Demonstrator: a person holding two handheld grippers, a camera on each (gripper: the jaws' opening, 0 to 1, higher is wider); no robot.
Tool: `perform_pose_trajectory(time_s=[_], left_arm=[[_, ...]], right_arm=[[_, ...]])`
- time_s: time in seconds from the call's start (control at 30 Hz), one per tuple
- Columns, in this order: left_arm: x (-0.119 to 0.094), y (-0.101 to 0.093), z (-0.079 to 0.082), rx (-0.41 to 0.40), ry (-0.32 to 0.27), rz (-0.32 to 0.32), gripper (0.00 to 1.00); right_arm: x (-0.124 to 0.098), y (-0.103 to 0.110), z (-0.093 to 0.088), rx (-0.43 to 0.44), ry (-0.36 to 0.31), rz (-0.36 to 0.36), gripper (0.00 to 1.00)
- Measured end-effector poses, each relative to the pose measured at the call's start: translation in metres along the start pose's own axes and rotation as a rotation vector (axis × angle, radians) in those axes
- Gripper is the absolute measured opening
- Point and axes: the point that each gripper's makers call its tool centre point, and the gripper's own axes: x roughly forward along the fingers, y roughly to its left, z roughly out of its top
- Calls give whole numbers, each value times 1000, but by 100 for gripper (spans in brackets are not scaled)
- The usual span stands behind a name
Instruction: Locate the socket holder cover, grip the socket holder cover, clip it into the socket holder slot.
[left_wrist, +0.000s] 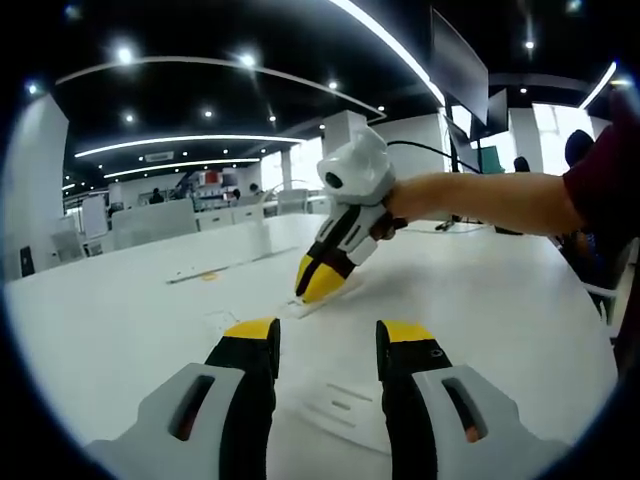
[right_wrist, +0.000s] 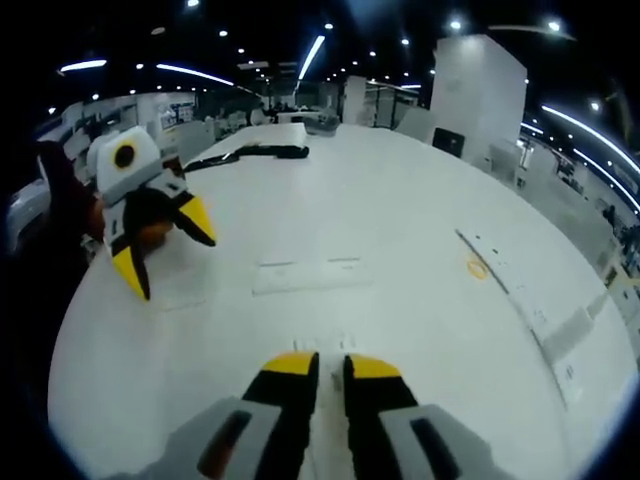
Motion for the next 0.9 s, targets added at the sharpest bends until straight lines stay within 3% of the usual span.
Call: perform_pose_trajectory(time_s=[0.9], left_arm=[[-1,-3,0,-1,2,-4,40]], right_arm=[[6,3,6,-26,9,4,15]])
